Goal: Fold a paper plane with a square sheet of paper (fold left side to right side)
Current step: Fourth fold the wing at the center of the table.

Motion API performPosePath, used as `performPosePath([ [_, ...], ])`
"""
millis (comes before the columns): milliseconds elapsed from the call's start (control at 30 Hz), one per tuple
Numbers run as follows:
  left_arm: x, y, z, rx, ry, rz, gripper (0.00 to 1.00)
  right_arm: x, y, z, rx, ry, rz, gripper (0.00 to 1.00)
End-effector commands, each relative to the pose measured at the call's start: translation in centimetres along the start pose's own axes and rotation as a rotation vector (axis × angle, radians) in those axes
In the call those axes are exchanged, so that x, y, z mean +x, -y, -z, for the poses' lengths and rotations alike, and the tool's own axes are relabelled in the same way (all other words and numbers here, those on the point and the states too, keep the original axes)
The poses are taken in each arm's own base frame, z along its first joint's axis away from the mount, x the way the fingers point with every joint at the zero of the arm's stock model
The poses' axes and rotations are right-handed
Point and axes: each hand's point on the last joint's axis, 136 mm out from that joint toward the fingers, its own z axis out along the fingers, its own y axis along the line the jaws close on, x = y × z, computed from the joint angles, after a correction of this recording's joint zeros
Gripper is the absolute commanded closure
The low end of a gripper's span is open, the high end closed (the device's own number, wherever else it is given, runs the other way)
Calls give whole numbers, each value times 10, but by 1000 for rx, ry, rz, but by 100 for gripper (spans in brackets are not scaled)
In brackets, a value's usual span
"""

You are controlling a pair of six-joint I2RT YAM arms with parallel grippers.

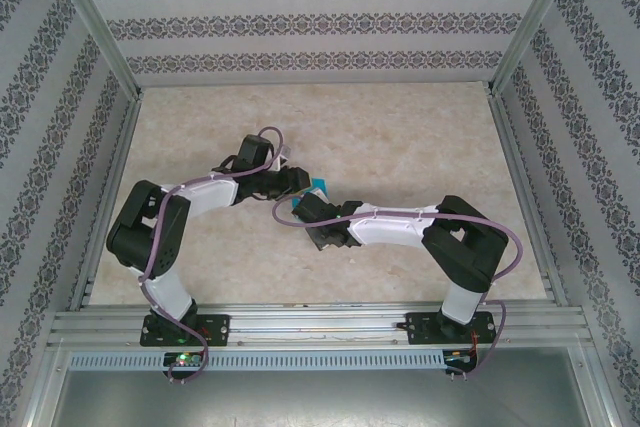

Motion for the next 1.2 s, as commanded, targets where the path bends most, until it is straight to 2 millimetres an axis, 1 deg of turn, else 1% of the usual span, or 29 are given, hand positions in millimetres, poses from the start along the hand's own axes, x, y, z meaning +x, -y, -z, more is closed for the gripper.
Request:
performPosePath([
  [0,-3,-8,17,-16,29,5,57,5,0,-4,22,-26,11,100],
  [167,-6,-23,38,-22,59,36,54,6,-1,-4,6,-35,7,100],
  [267,-9,-31,53,-24,81,52,54,4,-3,-2,-34,-35,-16,100],
  [367,-10,-37,65,-29,90,56,54,4,-6,0,-106,-44,-48,100],
  [467,-5,-39,69,-46,73,39,53,6,-11,2,-222,-63,-100,100],
  [633,6,-40,61,-20,24,43,54,6,-14,6,-411,-79,-214,100],
  [867,25,-32,36,1,-76,24,55,6,-14,7,-629,-100,-342,100],
  [967,30,-27,27,0,-101,13,55,5,-13,6,-692,-96,-394,100],
  [1100,35,-22,15,-9,-122,-2,55,7,-11,3,-720,-102,-424,100],
  [1167,39,-20,7,-16,-139,-11,55,8,-10,2,-736,-103,-439,100],
])
